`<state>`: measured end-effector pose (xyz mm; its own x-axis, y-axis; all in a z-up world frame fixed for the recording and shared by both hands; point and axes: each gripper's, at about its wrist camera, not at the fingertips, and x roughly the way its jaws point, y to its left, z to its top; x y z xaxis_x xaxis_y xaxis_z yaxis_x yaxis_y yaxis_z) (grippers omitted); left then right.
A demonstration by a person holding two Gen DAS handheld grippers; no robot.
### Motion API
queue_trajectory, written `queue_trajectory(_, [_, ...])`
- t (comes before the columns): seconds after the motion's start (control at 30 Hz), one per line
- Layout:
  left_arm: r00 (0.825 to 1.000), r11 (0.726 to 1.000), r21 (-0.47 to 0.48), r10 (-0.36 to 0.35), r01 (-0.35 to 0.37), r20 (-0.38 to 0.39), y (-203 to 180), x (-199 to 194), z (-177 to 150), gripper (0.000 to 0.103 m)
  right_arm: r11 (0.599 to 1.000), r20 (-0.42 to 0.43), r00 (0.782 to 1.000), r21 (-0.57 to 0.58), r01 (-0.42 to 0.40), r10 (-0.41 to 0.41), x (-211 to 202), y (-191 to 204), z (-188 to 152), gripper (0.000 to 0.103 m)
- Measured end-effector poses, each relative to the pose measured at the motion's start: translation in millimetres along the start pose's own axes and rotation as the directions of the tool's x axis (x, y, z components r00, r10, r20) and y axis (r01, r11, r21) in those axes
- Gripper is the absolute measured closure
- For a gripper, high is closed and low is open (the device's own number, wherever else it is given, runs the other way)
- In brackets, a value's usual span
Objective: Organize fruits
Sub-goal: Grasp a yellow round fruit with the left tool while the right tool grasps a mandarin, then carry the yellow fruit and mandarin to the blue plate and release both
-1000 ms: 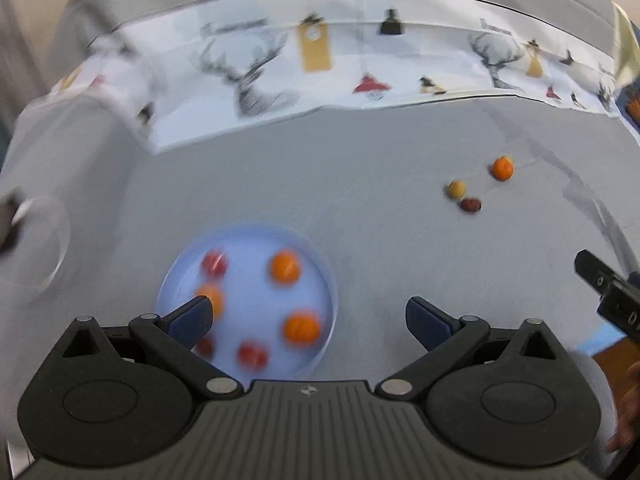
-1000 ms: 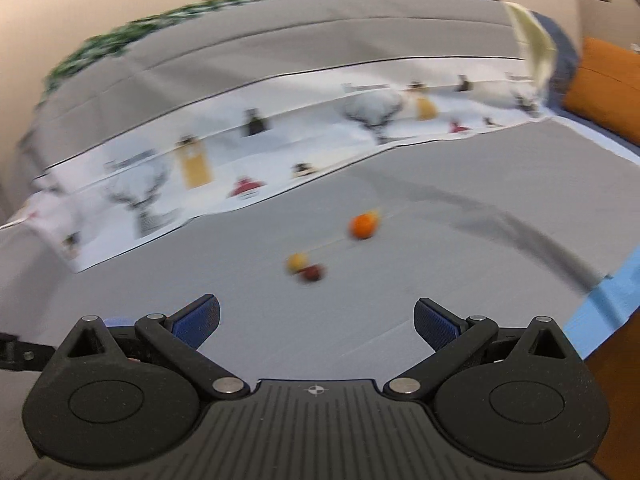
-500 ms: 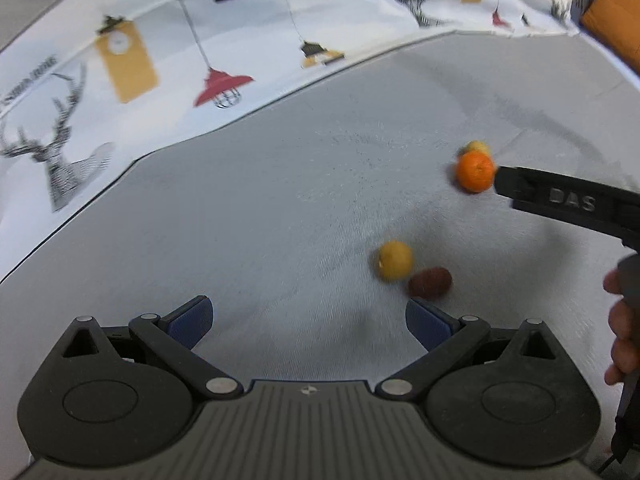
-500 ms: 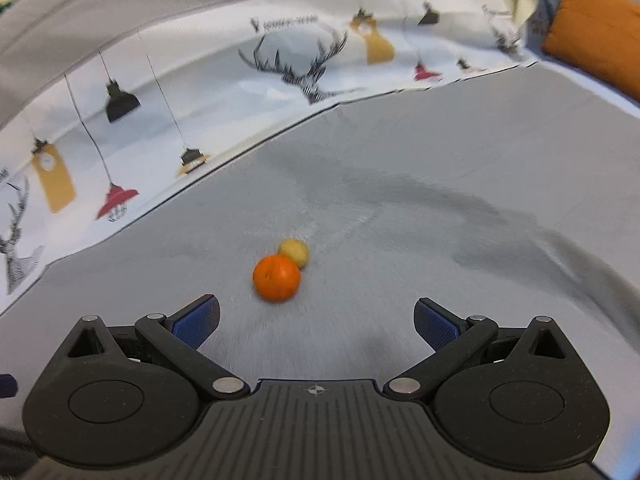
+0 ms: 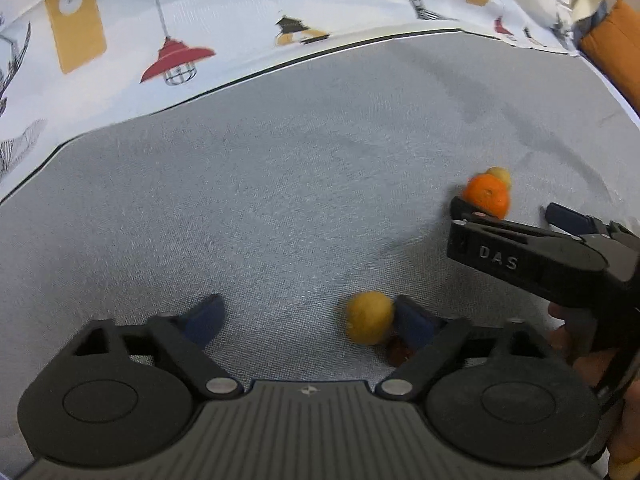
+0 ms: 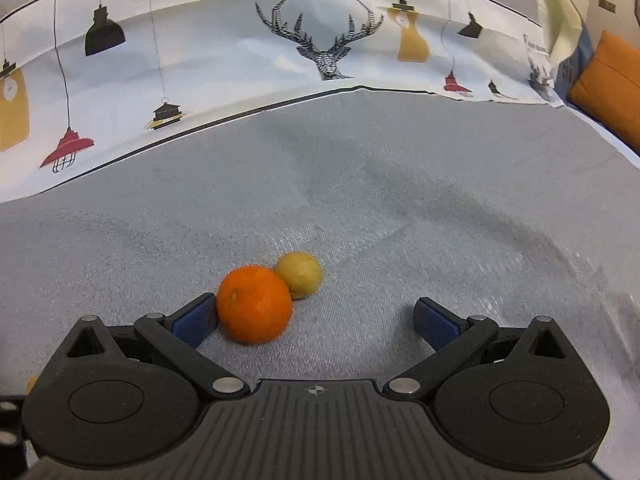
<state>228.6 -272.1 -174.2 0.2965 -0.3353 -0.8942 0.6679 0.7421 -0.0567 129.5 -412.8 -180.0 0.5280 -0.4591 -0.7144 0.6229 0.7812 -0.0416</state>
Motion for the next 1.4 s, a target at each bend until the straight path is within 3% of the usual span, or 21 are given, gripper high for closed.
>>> queue_trajectory(0.03, [1.000, 1.000, 0.005, -0.010, 0.010, 0.012, -0.8, -2.9, -0.6, 0.031, 1.000, -0.005, 1.000, 0.005, 0.007, -0.007, -1.0, 0.0, -0.5, 0.001])
queue_trajectory(0.1, [0.998, 0.999, 0.020, -0.043, 0.042, 0.035, -3.4, -8.9, -2.4, 0.076, 0.999, -0.005, 1.000, 0.031, 0.013, -0.012, -7.1, 0.3, -3.0, 0.009])
queue_trajectory(0.13, [0.998, 0.998, 0.028, -0.056, 0.055, 0.030, -5.3, -9.8, -1.9, 0.076, 1.000, 0.014, 1.000, 0.027, 0.011, -0.011, -9.5, 2.1, -2.9, 0.034])
queue_trajectory(0.17, [0.998, 0.998, 0.033, -0.050, 0.049, 0.030, -7.3, -10.9, -1.7, 0.076, 1.000, 0.029, 1.000, -0.004, 0.011, -0.011, -13.9, 5.6, -3.5, 0.069])
queue_trajectory(0.37, [0.997, 0.999, 0.028, -0.038, 0.036, 0.071, -4.3, -44.0, -8.5, 0.076, 0.997, 0.008, 1.000, 0.081, -0.010, 0.010, -39.6, -14.8, -4.4, 0.069])
queue_trajectory(0.73, [0.993, 0.994, -0.084, 0.078, -0.071, 0.091, 24.2, -182.6, -73.3, 0.075, 0.992, 0.196, 0.979, 0.100, -0.075, 0.055, -193.0, -43.2, -9.0, 0.069])
queue_trajectory(0.93, [0.986, 0.980, -0.151, 0.142, -0.128, 0.087, 43.1, -265.5, -139.6, 0.075, 0.979, 0.237, 0.952, 0.009, -0.201, 0.194, -291.1, -23.3, -30.5, 0.069])
queue_trajectory(1.17, [0.980, 0.962, -0.220, 0.183, -0.162, 0.079, 60.9, -335.3, -215.4, 0.075, 0.916, 0.181, 0.899, -0.128, -0.380, 0.398, -388.1, 17.2, -78.9, 0.069])
queue_trajectory(1.4, [0.975, 0.953, -0.247, 0.202, -0.173, 0.097, 69.0, -379.3, -273.4, 0.075, 0.872, 0.153, 0.866, -0.215, -0.441, 0.476, -449.7, 42.1, -123.0, 0.069])
